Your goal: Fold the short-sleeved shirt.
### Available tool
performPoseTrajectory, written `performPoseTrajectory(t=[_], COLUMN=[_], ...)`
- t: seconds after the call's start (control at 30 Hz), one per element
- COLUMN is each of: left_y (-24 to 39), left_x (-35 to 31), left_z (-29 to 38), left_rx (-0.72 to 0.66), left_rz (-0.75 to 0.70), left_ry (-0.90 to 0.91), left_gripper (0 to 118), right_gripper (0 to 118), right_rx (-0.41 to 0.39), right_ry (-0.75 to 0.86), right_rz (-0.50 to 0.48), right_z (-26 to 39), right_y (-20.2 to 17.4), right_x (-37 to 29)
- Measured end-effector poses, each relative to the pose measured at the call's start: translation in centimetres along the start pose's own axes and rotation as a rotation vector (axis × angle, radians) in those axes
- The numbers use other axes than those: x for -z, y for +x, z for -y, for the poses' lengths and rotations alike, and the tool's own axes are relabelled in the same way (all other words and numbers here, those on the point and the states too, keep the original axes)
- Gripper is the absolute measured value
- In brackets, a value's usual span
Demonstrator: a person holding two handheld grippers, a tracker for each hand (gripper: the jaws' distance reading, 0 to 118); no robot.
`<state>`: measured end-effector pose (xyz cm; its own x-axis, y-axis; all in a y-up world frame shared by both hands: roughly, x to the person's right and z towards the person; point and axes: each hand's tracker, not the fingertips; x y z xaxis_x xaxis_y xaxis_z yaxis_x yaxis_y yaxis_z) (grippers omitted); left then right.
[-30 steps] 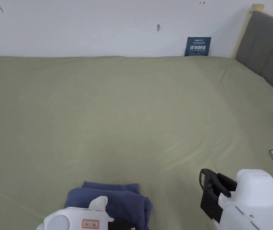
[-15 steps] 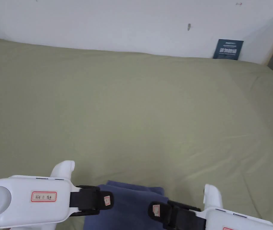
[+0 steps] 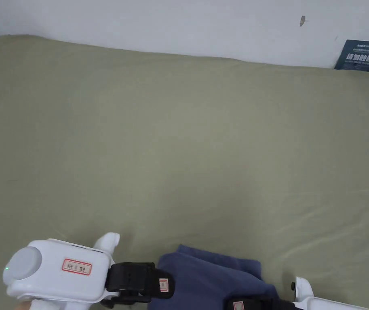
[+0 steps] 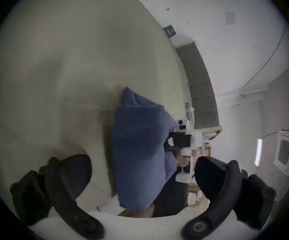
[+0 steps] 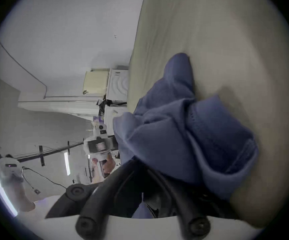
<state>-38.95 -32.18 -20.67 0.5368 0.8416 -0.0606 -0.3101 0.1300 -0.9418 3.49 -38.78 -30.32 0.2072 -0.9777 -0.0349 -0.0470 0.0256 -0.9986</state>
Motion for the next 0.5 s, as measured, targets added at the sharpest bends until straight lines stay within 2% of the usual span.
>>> performPoseTrajectory(t=[0.03, 0.1, 0.17, 0.27, 0.3, 0.33, 0.37, 0.4, 0.5], left_y=[-0.1, 0.1, -0.6, -0.5, -0.4, -0.4, -0.6, -0.9, -0.5], left_x=[1.1, 2.3, 3.8, 5.3, 5.2, 4.5, 4.1, 3.7, 2.8], left_z=[-0.5, -1.0, -1.6, -1.8, -2.0, -2.1, -2.2, -1.6, -1.2], left_rx=[-0.038, -0.02, -0.044, -0.066, -0.068, -0.058, -0.043, -0.043, -0.075], left_rz=[-0.002, 0.084, 0.173, 0.144, 0.119, 0.056, -0.002, -0.042, 0.01], left_ry=[0.013, 0.021, 0.016, 0.024, 0.021, 0.024, 0.039, 0.043, 0.045], left_gripper=[118, 117, 111, 106, 99, 82, 37, 29, 30], right_gripper=[1, 1, 1, 1, 1, 1, 1, 1, 1], right_rx=[-0.003, 0.007, 0.01, 0.014, 0.012, 0.008, 0.001, -0.016, -0.07], right_ry=[-0.004, -0.003, 0.0, 0.004, 0.006, 0.01, 0.015, 0.029, 0.047], right_rz=[-0.001, -0.006, -0.01, -0.003, 0.0, 0.007, 0.013, 0.033, 0.091], right_z=[0.0, 0.1, 0.1, 0.2, 0.3, 0.4, 0.4, 0.5, 0.7], right_y=[-0.1, -0.2, -0.1, -0.4, -0.5, -0.7, -1.1, -1.4, -3.1], right_x=[0.0, 0.1, 0.0, 0.1, 0.0, 0.0, -0.1, -0.3, -0.7])
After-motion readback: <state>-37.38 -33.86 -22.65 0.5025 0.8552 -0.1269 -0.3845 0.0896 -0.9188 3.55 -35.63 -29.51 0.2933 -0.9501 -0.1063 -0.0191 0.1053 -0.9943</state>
